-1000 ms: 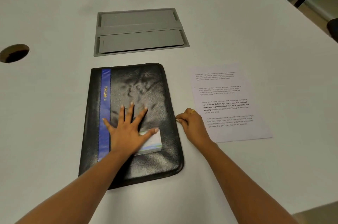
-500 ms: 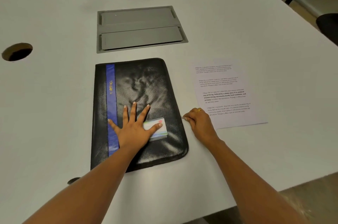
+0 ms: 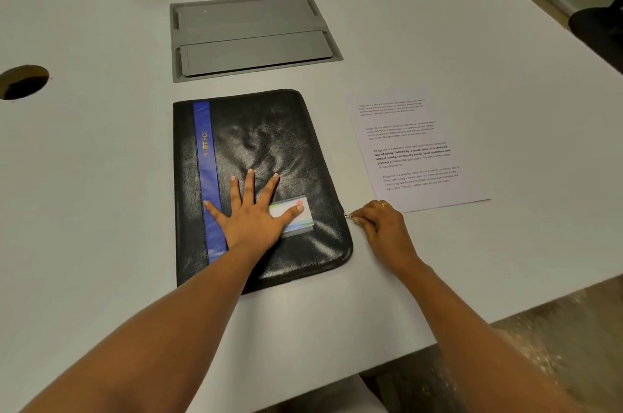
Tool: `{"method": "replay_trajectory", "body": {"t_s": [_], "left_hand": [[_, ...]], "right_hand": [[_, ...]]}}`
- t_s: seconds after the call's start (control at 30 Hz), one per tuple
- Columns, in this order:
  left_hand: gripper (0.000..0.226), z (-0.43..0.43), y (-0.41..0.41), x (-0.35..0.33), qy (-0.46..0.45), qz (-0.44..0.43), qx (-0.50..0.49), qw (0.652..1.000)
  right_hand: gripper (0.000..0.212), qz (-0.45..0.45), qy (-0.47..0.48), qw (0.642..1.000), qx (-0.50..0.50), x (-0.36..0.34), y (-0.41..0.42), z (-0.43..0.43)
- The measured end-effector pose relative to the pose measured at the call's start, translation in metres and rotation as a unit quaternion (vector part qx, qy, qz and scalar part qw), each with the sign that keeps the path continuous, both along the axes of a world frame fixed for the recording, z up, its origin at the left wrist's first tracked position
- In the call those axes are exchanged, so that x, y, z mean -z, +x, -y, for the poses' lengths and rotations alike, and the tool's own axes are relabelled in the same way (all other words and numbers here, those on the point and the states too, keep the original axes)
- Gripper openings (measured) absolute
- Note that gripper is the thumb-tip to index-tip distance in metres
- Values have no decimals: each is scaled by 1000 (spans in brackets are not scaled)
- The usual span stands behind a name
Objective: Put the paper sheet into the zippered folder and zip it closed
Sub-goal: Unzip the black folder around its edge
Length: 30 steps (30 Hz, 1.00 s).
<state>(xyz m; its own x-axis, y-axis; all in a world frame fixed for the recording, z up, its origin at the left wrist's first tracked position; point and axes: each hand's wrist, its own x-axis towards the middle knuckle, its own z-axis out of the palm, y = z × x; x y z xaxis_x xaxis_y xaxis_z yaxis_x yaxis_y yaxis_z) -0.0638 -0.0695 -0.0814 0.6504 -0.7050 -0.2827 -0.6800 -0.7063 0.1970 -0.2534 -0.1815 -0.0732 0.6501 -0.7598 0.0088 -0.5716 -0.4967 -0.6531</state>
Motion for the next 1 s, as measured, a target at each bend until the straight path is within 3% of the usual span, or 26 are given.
{"method": "replay_trajectory", "body": {"t_s": [0.3,0.6,0.73,0.83,1.0], "left_hand": [[78,1,0,-2,4,-8,1,1000],[79,1,2,-2,8,-14,12,1000],[82,3,0,-5,35,-25,31,999],[100,0,-14,-8,30,-37,19,999],[121,-4,-31,-6,20,-44,17,999]], "right_hand": [[13,28,14,999,25,2,-17,-20],[14,-1,12,1000,17,1,-15,-16],[18,-59,16,998,-24,-1,-10,-7],[14,-125,44,988,-83,-9,-2,2],[22,-258,60,942,-207,-23,4,15]]}}
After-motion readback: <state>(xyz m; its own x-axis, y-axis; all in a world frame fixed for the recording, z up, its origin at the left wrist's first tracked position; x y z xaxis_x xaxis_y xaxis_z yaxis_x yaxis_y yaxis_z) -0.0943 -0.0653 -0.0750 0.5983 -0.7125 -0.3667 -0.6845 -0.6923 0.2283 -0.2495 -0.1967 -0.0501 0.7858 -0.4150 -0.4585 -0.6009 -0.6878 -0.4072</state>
